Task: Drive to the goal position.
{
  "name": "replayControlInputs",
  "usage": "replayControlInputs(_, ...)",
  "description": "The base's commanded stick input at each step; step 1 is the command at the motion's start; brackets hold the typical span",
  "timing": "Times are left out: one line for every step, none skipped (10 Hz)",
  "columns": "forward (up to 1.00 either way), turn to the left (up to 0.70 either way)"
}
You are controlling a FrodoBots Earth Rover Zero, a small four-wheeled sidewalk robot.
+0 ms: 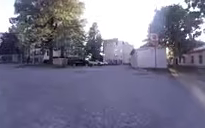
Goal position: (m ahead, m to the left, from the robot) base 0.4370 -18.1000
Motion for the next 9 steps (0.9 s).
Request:
replayControlInputs(0.7, -0.35)
replayControlInputs(0.7, -0.35)
replayControlInputs(0.7, -0.35)
replayControlInputs(0.7, -0.35)
replayControlInputs(0.7, -0.35)
replayControlInputs(0.7, -0.35)
replayControlInputs(0.7, -0.35)
replayControlInputs(0.7, -0.35)
replayControlInputs(0.7, -0.35)
